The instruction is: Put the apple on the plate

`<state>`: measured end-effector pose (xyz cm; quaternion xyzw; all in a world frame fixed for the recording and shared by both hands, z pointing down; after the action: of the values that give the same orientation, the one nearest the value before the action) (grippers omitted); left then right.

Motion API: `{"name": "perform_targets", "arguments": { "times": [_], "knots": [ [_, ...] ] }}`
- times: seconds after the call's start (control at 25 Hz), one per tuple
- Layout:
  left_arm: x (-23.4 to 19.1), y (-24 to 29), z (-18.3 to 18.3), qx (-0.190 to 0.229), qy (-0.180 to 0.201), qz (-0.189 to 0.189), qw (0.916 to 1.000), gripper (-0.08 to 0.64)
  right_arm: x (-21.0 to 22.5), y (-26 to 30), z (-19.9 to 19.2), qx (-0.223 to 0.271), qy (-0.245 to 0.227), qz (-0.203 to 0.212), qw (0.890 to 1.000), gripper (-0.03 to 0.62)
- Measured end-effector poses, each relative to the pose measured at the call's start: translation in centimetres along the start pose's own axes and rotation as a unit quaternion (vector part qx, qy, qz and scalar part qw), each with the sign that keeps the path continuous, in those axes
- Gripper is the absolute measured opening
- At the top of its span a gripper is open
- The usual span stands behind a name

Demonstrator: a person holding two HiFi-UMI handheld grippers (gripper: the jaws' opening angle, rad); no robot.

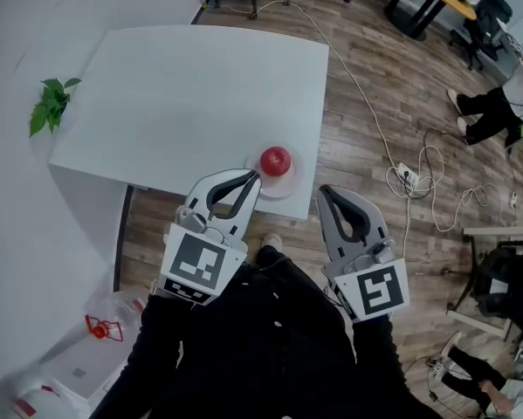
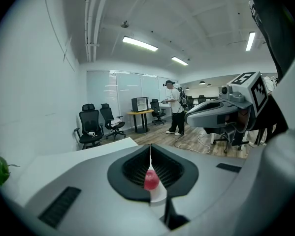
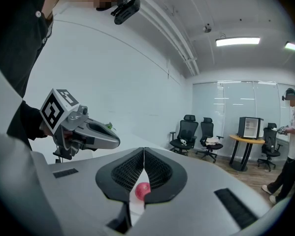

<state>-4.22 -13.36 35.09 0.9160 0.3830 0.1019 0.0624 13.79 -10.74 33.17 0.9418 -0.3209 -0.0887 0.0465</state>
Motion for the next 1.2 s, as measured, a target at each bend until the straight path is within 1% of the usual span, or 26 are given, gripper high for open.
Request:
{"name": "perform_targets", "arguments": {
  "times": [0.56, 0.88, 1.2],
  "knots": [
    [0.37, 0.37, 0.15, 0.003, 0.004, -0.005, 1.0000, 0.018, -0.05, -0.07, 0.21, 0.002, -0.016, 0.003, 1.000, 0.040],
    [0.21, 0.14, 0.06, 0.002, 0.005, -0.005, 1.0000, 0.018, -0.63, 0.28, 0.12, -0.001, -0.013, 0.009, 1.000, 0.040],
    [-0.07, 0.25, -0.27, 0.004, 0.003, -0.007, 1.0000, 0.018, -0.72, 0.32, -0.08, -0.009, -0.013, 0.003, 1.000, 0.040]
  ]
}}
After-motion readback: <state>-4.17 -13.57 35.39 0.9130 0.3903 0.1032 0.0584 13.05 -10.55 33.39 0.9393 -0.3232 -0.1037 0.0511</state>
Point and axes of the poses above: the fingertips, and each gripper's own axes: y forward along the fingers, x to its right, z out of its top, the point moved 8 cm from there along -y, backward along the fingers, and after that the axes turned 7 degrees about x, right-handed, at the moved point
